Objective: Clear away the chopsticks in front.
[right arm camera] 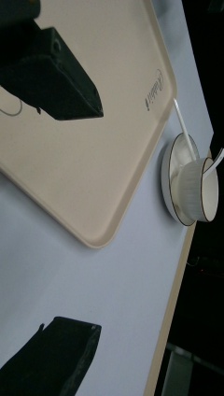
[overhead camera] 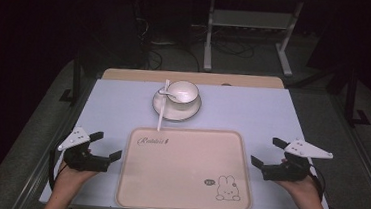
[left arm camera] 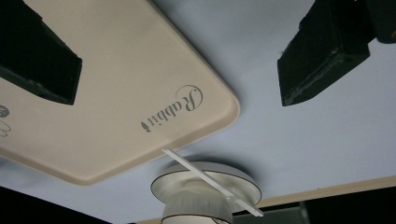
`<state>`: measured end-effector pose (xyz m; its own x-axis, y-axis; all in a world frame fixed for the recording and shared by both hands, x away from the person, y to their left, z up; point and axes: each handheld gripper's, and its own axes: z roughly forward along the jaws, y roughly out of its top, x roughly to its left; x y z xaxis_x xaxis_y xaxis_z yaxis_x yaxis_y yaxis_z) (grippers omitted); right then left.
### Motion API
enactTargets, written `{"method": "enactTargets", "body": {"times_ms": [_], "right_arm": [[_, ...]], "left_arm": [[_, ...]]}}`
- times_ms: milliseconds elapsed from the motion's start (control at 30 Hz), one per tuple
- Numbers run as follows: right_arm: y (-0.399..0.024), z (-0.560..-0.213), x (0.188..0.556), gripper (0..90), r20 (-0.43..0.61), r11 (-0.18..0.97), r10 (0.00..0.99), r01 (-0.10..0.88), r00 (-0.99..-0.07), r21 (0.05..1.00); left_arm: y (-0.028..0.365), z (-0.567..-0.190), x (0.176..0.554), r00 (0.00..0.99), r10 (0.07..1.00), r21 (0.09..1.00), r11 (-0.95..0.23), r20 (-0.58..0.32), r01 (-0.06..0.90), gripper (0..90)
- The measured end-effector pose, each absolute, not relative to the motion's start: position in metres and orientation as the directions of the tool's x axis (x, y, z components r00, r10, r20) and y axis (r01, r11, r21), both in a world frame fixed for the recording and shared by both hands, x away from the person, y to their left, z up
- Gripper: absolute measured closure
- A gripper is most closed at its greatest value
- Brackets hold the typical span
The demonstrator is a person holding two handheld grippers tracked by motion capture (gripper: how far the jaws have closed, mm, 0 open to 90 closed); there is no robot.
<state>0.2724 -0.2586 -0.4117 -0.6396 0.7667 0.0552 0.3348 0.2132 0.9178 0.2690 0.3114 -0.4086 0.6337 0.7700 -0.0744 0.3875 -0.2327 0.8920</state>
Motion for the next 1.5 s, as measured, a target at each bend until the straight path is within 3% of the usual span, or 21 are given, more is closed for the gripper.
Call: {"method": "enactTargets", "body": {"times_ms": [300, 800, 1233, 1333, 1367, 1433, 1500], "right_arm": [[-0.260, -0.413, 0.273, 0.0, 0.049, 0.222, 0.771, 0.340, -0.635, 0.914], [-0.257, -0.410, 0.272, 0.0, 0.043, 0.230, 0.775, 0.344, -0.630, 0.911], [-0.257, -0.412, 0.273, 0.0, 0.046, 0.238, 0.766, 0.350, -0.642, 0.906], [-0.256, -0.413, 0.273, 0.0, 0.048, 0.241, 0.764, 0.353, -0.643, 0.904], [-0.256, -0.413, 0.273, 0.0, 0.050, 0.239, 0.764, 0.354, -0.643, 0.904], [-0.257, -0.413, 0.273, 0.0, 0.049, 0.238, 0.764, 0.352, -0.643, 0.905], [-0.258, -0.412, 0.272, 0.0, 0.051, 0.228, 0.766, 0.345, -0.641, 0.910]], "left_arm": [[0.306, -0.407, 0.277, 0.640, 0.766, 0.881, -0.259, -0.062, 0.396, 0.0], [0.275, -0.392, 0.321, 0.640, 0.768, 0.847, -0.323, -0.026, 0.422, 0.0], [0.246, -0.386, 0.382, 0.624, 0.781, 0.842, -0.325, -0.019, 0.431, 0.0], [0.236, -0.390, 0.408, 0.611, 0.791, 0.815, -0.325, -0.045, 0.480, 0.0], [0.233, -0.392, 0.413, 0.610, 0.791, 0.811, -0.324, -0.050, 0.487, 0.7], [0.230, -0.394, 0.419, 0.616, 0.786, 0.806, -0.327, -0.057, 0.493, 14.6], [0.225, -0.397, 0.427, 0.614, 0.786, 0.795, -0.329, -0.070, 0.510, 14.3]]}}
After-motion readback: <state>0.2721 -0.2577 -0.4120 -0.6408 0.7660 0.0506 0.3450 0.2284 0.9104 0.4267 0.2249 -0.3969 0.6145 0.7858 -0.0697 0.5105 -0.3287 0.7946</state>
